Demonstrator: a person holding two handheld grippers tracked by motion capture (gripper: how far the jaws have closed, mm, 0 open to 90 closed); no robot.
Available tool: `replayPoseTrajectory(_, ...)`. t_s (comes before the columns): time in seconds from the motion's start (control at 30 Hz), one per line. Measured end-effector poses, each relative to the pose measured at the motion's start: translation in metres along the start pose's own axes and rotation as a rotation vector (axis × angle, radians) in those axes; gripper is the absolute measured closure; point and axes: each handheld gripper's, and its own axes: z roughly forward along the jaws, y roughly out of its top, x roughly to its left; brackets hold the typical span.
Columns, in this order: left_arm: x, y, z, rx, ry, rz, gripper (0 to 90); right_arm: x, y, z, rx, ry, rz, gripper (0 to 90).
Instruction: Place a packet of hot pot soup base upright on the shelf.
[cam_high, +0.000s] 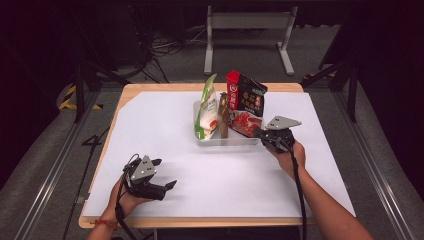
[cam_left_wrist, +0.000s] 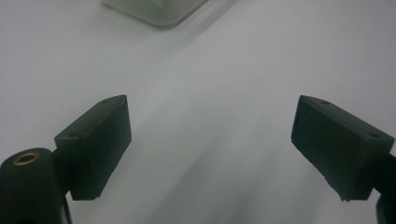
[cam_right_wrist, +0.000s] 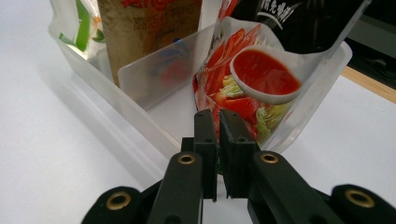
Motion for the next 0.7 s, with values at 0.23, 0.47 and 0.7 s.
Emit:
replayPoseTrajectory(0.23, 0.004, -0.001, 0.001, -0.003, -0.008, -0.004, 12.9, -0.002, 0.001, -0.012, -0.024, 0.012, -0.002, 85.2)
replayPoseTrajectory(0.47, 0.004, -0.002, -0.001, -0.008, -0.008, -0.006, 12.9, -0.007, -0.002, -0.028, -0.047, 0.013, 0.000, 81.4)
replayPoseTrajectory(0.7, 0.004, 0.000, 0.002, 0.001, -0.014, -0.003, 12.7, -0.007, -0.010, -0.040, -0.051, 0.029, -0.030, 74.6)
